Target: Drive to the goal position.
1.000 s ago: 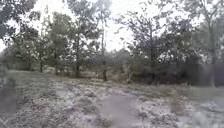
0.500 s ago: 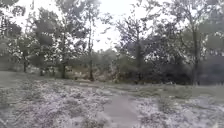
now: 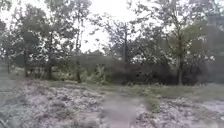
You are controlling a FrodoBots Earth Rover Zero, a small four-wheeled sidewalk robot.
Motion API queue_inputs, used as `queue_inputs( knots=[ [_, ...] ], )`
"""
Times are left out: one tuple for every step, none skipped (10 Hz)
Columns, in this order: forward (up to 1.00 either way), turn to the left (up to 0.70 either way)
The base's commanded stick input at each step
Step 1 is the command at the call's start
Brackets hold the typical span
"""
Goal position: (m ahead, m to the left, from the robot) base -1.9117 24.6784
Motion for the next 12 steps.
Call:
queue_inputs(
  knots=[
    [0.00,-0.45],
    [0.00,-0.45],
    [0.00,-0.45],
    [0.00,-0.45],
    [0.00,-0.45],
    [0.00,-0.45],
    [0.00,-0.45],
    [0.08,-0.43],
    [0.85,-0.30],
    [1.00,-0.27],
    [1.00,-0.27],
    [1.00,-0.27]
  ],
)
